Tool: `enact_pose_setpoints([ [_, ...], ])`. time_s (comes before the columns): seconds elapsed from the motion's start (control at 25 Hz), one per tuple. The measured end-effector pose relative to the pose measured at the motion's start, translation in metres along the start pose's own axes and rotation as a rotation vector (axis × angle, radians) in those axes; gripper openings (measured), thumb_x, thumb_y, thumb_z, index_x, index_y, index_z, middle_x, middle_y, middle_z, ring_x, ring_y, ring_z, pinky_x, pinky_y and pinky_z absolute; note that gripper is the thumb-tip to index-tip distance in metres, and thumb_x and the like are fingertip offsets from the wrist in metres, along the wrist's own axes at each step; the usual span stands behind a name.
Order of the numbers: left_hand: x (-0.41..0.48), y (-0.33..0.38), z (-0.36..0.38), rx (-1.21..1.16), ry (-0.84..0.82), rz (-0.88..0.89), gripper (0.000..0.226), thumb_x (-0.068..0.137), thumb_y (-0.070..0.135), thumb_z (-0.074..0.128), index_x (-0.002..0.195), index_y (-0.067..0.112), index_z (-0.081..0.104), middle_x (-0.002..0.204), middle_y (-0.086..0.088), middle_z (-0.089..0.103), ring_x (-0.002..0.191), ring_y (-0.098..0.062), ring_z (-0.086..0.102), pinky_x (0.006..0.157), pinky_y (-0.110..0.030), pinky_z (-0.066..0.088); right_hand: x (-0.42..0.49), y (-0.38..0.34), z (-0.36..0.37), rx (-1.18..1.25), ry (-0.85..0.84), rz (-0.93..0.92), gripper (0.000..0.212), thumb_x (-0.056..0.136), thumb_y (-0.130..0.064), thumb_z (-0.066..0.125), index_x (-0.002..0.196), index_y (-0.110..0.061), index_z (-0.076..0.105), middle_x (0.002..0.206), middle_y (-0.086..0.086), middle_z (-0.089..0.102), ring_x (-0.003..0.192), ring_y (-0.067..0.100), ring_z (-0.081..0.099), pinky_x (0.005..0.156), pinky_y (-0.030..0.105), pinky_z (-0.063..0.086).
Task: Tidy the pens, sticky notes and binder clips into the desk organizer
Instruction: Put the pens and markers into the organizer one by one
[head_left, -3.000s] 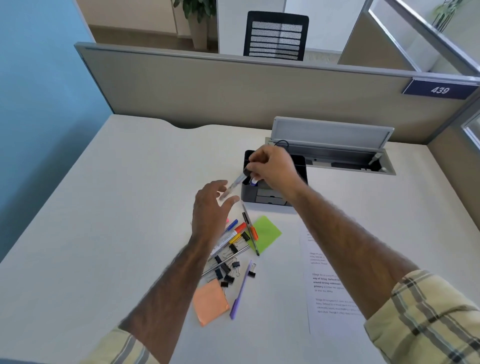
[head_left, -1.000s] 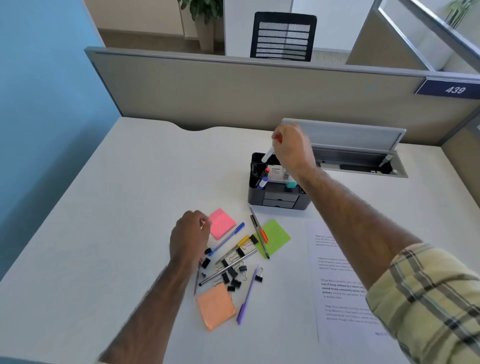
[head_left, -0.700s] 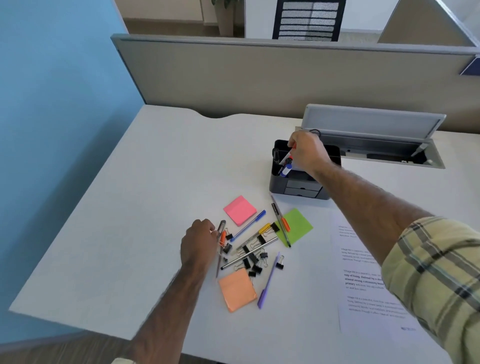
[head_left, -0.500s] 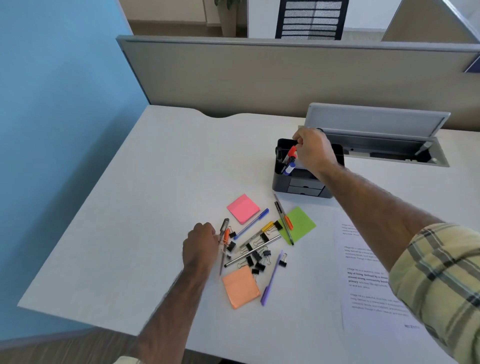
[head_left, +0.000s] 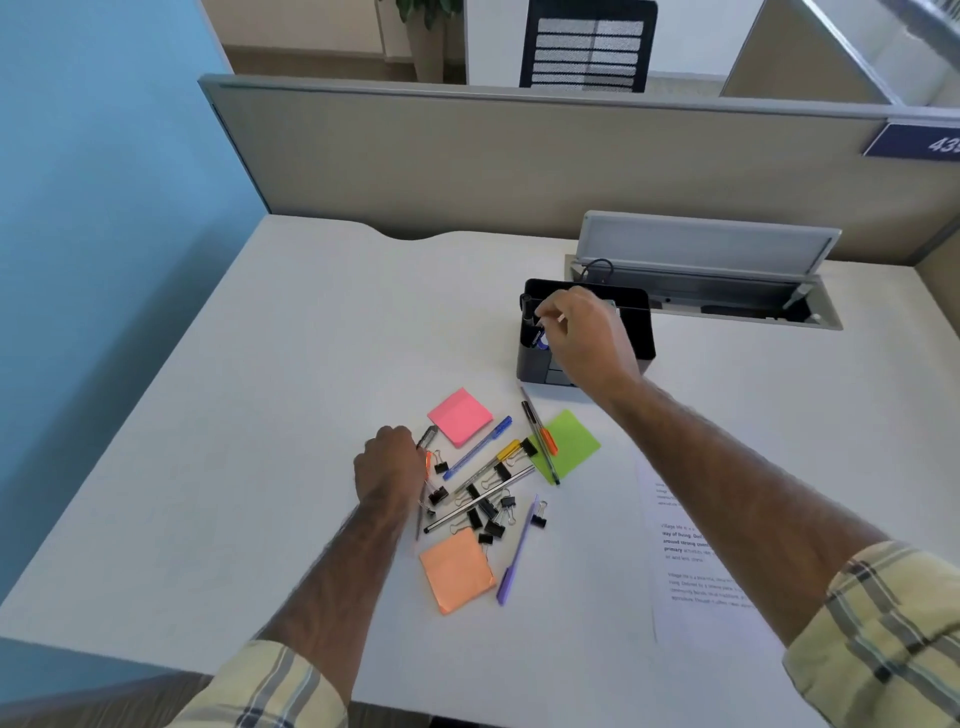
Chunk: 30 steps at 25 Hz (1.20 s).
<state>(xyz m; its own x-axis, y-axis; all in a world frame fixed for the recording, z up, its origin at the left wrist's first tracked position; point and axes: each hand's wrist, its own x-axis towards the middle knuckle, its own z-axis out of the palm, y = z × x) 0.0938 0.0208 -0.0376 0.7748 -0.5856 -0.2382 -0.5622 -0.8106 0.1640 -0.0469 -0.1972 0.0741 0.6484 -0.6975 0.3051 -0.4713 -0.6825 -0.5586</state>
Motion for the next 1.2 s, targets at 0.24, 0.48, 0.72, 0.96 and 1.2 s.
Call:
enact_pose_setpoints([
  [0.24,0.003,-0.005,-0.002,-0.048,-0.061,-0.005,0.023,0.093,0.013,0.051,0.109,0.009,0.067,0.114,-0.012,0.063,0.106,-0.031,0.062,0.085,-0.040,0.055,-0.020,-0.005,0.004,0.006,-0.073,-0.024,0.019,0.098,-0.013,0.055,0.106,-0.014,0.073,0.104,0.000,0.069,0.088,0.013,0.059,0.073,0.030,0.051],
  [0.48,-0.003,-0.012,0.003,0.010,-0.005,0.074,0.020,0.096,0.013,0.049,0.113,0.012,0.060,0.114,-0.008,0.061,0.107,-0.028,0.058,0.084,-0.039,0.053,-0.028,-0.007,0.009,0.001,-0.131,-0.030,0.020,0.098,-0.013,0.054,0.107,-0.013,0.072,0.101,-0.001,0.067,0.087,0.011,0.058,0.067,0.021,0.044],
  [0.72,-0.002,0.000,-0.014,-0.308,0.129,0.137,0.020,0.089,0.010,0.058,0.108,0.011,0.066,0.105,-0.006,0.066,0.101,-0.026,0.059,0.080,-0.039,0.052,-0.030,-0.016,0.011,0.038,-0.214,0.025,0.021,0.098,-0.018,0.061,0.118,-0.014,0.067,0.103,0.001,0.065,0.090,0.015,0.062,0.079,0.034,0.055],
  [0.96,0.001,0.061,-0.055,-0.674,0.209,0.449,0.018,0.089,0.012,0.067,0.103,0.023,0.067,0.096,0.013,0.060,0.092,-0.010,0.058,0.077,-0.023,0.050,-0.014,-0.033,0.002,0.332,-0.469,0.197,0.023,0.093,-0.025,0.072,0.112,-0.015,0.064,0.080,0.001,0.068,0.067,0.015,0.070,0.067,0.038,0.059],
  [1.2,0.006,0.074,-0.067,-0.640,0.229,0.428,0.018,0.094,0.027,0.065,0.112,0.028,0.065,0.109,0.013,0.061,0.105,-0.011,0.052,0.086,-0.028,0.044,0.026,-0.021,-0.026,0.350,-0.106,0.223,0.006,0.094,-0.014,0.065,0.090,-0.016,0.069,0.075,-0.003,0.067,0.055,0.001,0.061,0.052,0.023,0.052],
])
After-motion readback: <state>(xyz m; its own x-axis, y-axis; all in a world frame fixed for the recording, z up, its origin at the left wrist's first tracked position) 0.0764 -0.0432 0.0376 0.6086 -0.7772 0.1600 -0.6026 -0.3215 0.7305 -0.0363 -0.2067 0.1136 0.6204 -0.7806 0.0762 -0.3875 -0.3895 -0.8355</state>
